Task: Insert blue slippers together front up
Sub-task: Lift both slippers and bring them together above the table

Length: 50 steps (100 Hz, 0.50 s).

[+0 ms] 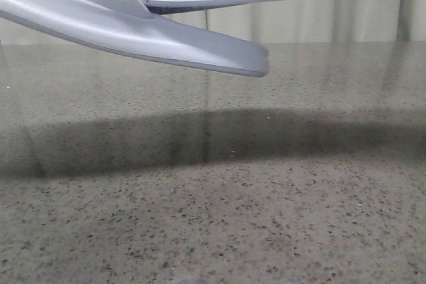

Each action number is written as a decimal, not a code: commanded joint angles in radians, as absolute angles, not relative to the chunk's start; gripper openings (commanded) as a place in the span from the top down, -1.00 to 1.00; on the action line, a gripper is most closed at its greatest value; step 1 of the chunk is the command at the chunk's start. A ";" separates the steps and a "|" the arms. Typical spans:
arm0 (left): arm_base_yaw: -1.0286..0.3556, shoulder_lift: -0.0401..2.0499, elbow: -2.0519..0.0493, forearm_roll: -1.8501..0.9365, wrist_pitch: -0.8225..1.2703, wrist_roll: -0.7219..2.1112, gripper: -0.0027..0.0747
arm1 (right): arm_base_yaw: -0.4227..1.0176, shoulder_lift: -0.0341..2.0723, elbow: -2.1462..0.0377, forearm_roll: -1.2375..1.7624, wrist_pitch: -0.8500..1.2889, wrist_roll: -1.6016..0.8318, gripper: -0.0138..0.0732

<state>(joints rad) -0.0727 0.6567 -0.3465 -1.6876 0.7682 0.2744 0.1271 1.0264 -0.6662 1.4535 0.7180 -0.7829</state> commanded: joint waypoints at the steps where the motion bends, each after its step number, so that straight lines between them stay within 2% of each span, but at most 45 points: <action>1: -0.085 0.656 -0.378 -1.788 0.999 0.266 0.89 | 0.184 1.034 -0.697 1.549 0.913 -0.846 0.93; 21: -0.085 0.656 -0.378 -1.788 1.013 0.289 0.89 | 0.256 1.060 -0.697 1.595 0.863 -0.975 0.93; 42: -0.085 0.656 -0.378 -1.764 0.991 0.293 0.89 | 0.256 1.034 -0.697 1.587 0.678 -1.076 0.92; 50: -0.085 0.656 -0.378 -1.764 0.979 0.293 0.89 | 0.256 1.016 -0.697 1.565 0.624 -1.092 0.85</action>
